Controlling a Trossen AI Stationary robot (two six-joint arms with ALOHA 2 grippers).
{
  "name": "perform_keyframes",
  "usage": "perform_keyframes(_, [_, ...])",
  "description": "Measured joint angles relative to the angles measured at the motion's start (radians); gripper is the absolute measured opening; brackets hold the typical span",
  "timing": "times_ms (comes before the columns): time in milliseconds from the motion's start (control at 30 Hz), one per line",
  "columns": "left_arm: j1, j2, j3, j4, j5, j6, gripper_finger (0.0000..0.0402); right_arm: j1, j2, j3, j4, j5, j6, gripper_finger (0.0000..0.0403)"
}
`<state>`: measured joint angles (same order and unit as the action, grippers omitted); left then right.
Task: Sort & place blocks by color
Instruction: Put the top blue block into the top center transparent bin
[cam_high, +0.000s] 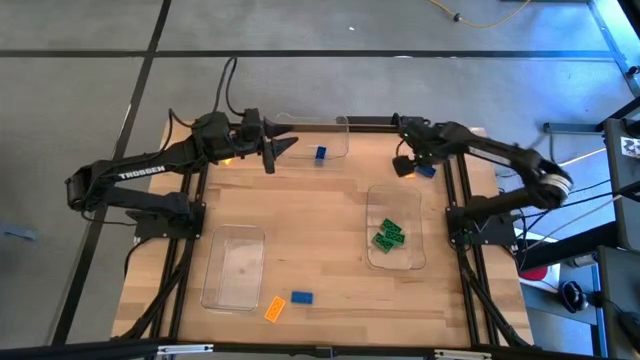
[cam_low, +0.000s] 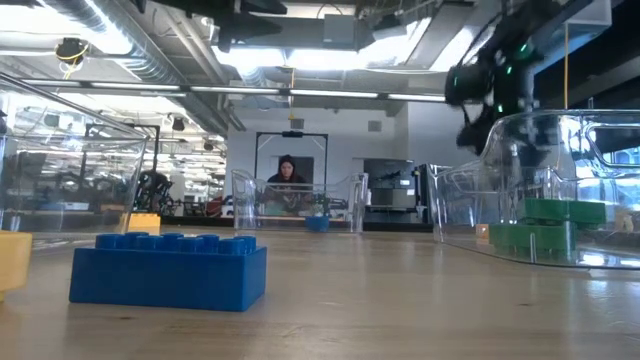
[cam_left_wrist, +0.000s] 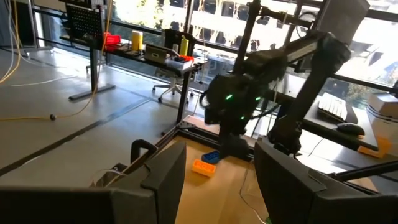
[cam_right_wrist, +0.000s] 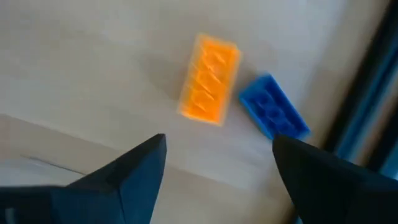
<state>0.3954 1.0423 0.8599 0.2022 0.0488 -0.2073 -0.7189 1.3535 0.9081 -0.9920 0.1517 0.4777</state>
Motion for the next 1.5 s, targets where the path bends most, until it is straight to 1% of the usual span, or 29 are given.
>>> perform_keyframes(133, [0.000,-0.004,-0.001,0.004,0.031,0.005,0.0181,-0.073,0.100,0.000,-0.066,0.004,-0.118,0.0295])
perform_keyframes(333, [0.000,-0.004,-0.001,0.003,0.049,0.005,0.0181,-0.139,0.181,0.000,-0.041,0.015,-0.233,0.0295])
perform_keyframes(467, [0.000,-0.004,-0.001,0.002,0.049,0.006,0.0181,-0.169,0.250,0.001,-0.026,0.062,-0.301,0.0295])
perform_keyframes(533, [0.000,-0.004,-0.001,0.002,0.049,0.007,0.0181,-0.182,0.290,0.001,-0.028,0.065,-0.331,0.0295])
perform_keyframes(633, [0.000,-0.004,-0.001,0.002,0.050,0.007,0.0181,-0.187,0.344,0.001,-0.027,0.067,-0.370,0.0295])
perform_keyframes(700, [0.000,-0.004,-0.001,0.002,0.050,0.007,0.0181,-0.185,0.371,0.004,-0.018,0.102,-0.401,0.0295])
perform_keyframes(800, [0.000,-0.004,-0.001,0.002,0.051,0.003,0.0181,-0.179,0.396,0.018,-0.002,0.120,-0.413,0.0295])
perform_keyframes(933, [-0.002,-0.004,-0.001,0.002,0.051,0.000,0.0181,-0.180,0.416,0.035,-0.005,0.105,-0.442,0.0287])
perform_keyframes(1033, [-0.004,-0.004,-0.001,0.002,0.051,0.000,0.0181,-0.173,0.426,0.038,0.000,0.095,-0.514,0.0272])
perform_keyframes(1100, [-0.002,-0.004,-0.001,0.007,0.051,0.001,0.0181,-0.168,0.430,0.039,-0.002,0.094,-0.545,0.0251])
perform_keyframes(1167, [-0.002,-0.004,-0.001,0.025,0.050,0.001,0.0181,-0.166,0.431,0.039,-0.004,0.087,-0.550,0.0215])
perform_keyframes(1267, [-0.001,-0.011,-0.001,0.048,0.048,0.008,0.0181,-0.165,0.430,0.039,-0.011,0.080,-0.539,0.0142])
perform_keyframes(1300, [-0.001,-0.018,-0.001,0.054,0.048,0.009,0.0181,-0.166,0.430,0.039,-0.017,0.080,-0.537,0.0135])
perform_keyframes(1400, [-0.001,-0.038,0.000,0.063,0.048,0.032,0.0181,-0.166,0.414,0.038,-0.076,0.078,-0.534,0.0137])
perform_keyframes(1433, [-0.001,-0.044,0.000,0.062,0.048,0.034,0.0181,-0.166,0.391,0.034,-0.100,0.078,-0.534,0.0137])
perform_keyframes(1500, [-0.001,-0.059,0.000,0.062,0.048,0.034,0.0181,-0.163,0.327,0.037,-0.092,0.079,-0.521,0.0137])
